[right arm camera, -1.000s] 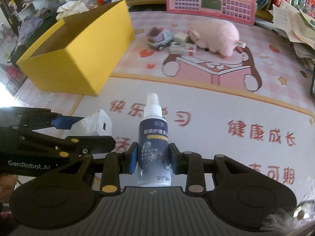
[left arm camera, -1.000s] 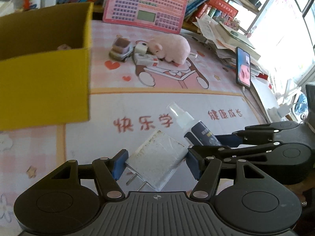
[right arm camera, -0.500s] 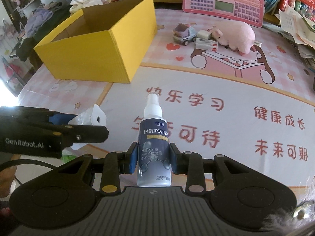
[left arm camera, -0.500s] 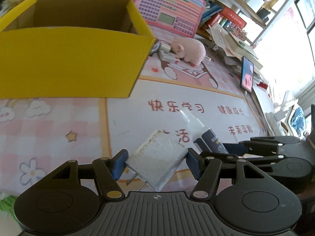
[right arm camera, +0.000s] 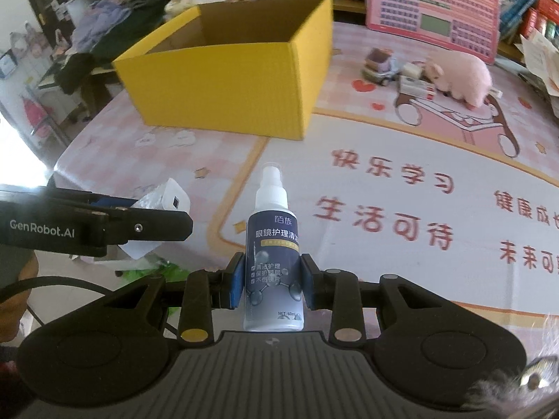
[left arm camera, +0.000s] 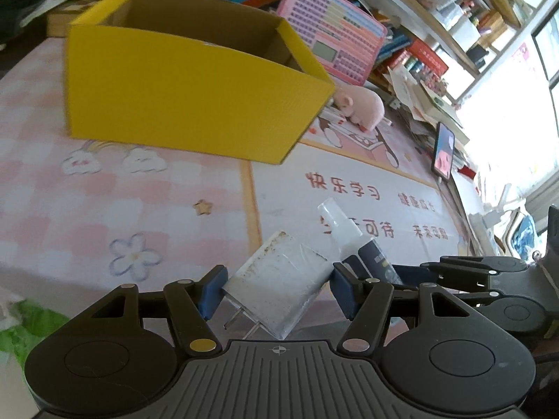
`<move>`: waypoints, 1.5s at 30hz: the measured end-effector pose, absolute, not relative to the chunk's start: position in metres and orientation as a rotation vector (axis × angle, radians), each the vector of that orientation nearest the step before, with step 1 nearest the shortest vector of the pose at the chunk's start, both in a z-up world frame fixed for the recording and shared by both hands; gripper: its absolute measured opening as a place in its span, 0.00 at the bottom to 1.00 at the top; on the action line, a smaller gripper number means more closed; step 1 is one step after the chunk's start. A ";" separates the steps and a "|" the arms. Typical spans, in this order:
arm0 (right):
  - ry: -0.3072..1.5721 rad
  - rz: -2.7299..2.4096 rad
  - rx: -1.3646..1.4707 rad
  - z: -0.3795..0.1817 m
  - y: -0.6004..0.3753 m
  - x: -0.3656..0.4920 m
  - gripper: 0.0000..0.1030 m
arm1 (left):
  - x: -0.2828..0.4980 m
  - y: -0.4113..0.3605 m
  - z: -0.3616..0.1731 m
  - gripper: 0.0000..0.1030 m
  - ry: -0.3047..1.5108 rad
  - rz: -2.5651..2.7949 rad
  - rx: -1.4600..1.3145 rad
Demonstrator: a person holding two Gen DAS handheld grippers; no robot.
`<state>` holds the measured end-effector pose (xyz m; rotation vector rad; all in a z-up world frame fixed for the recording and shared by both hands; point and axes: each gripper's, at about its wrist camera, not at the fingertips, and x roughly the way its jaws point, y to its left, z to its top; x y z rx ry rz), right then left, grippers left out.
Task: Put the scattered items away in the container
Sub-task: 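Lift and carry the charger and spray bottle with both tools toward the yellow box, then lower both held items over and into the yellow box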
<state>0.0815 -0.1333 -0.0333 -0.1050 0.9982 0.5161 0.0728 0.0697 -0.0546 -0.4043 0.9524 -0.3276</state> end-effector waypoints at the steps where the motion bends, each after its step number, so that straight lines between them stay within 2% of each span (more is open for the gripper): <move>1: 0.998 0.523 -0.110 -0.033 -0.129 0.079 0.30 | 0.070 0.074 -0.055 0.62 0.950 -0.321 -0.414; 22: 0.966 0.647 -0.272 -0.026 -0.062 0.047 0.30 | 0.019 0.146 -0.050 0.62 0.833 -0.210 -0.621; 45: 0.906 0.713 -0.342 -0.013 -0.027 0.059 0.30 | 0.021 0.172 -0.031 0.62 0.756 -0.181 -0.633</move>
